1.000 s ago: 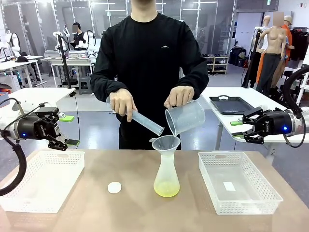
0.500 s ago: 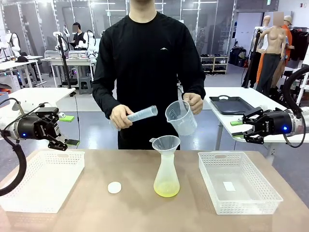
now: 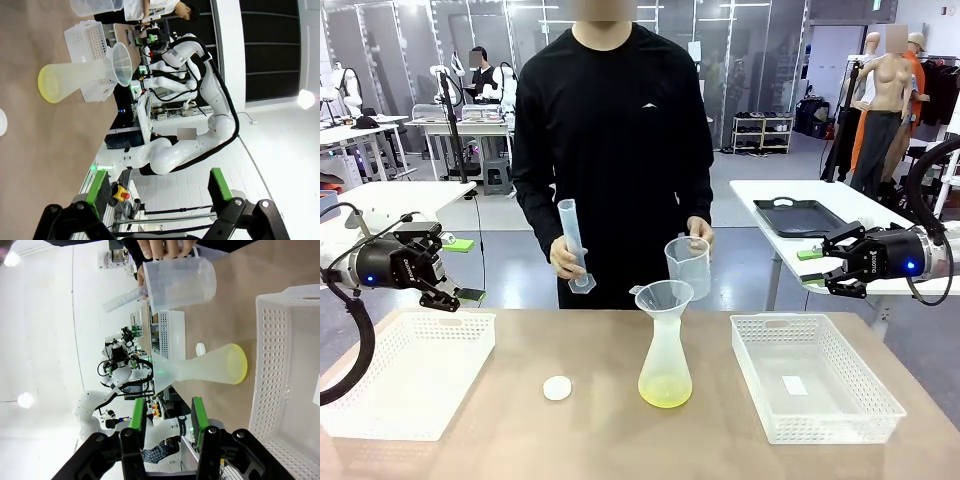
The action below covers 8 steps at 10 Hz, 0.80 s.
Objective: Prepare the solutions needed for the experiment.
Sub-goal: Once the solution is in the Big flask , pick up the Plastic Funnel and place it back into the right Organizing basket.
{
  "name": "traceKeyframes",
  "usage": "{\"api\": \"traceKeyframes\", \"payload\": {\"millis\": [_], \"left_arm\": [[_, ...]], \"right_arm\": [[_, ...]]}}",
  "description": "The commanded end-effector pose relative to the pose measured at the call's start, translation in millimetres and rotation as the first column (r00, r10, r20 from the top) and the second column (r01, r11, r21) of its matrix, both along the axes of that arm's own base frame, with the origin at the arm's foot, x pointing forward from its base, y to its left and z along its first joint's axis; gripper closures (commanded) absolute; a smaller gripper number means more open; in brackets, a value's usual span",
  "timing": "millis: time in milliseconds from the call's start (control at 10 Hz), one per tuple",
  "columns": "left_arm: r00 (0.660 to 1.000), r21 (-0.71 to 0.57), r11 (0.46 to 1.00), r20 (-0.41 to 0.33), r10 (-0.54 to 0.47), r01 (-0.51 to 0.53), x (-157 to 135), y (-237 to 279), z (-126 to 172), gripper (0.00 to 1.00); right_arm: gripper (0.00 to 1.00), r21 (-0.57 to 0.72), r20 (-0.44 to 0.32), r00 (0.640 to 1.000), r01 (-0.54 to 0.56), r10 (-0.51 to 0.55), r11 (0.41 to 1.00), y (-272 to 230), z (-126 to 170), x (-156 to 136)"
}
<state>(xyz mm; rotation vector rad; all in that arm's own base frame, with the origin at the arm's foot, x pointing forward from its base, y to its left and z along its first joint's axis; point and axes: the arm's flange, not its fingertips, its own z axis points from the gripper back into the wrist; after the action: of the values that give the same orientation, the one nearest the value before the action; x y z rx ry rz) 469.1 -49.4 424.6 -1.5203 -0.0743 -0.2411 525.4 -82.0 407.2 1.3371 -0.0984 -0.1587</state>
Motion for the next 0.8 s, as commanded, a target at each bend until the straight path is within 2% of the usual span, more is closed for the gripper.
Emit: {"api": "traceKeyframes", "payload": {"millis": [0, 600, 700], "left_arm": [[1.000, -0.011, 1.000, 0.001, -0.006, 0.007, -0.5, -0.2, 2.5, 0.00], [1.000, -0.011, 1.000, 0.001, -0.006, 0.007, -0.5, -0.2, 2.5, 0.00], [1.000, -0.011, 1.000, 0.001, -0.006, 0.007, -0.5, -0.2, 2.5, 0.00]], "right_arm": [[0.52, -0.010, -0.012, 1.000, -0.006, 0.006, 1.000, 0.4, 1.2, 2.7], [0.52, 0.000, 0.000, 1.000, 0.000, 0.000, 1.000, 0.0, 0.0, 0.0], [0.52, -0.088, 0.040, 0.999, -0.003, 0.007, 0.996, 11.5, 9.8, -14.5]]}}
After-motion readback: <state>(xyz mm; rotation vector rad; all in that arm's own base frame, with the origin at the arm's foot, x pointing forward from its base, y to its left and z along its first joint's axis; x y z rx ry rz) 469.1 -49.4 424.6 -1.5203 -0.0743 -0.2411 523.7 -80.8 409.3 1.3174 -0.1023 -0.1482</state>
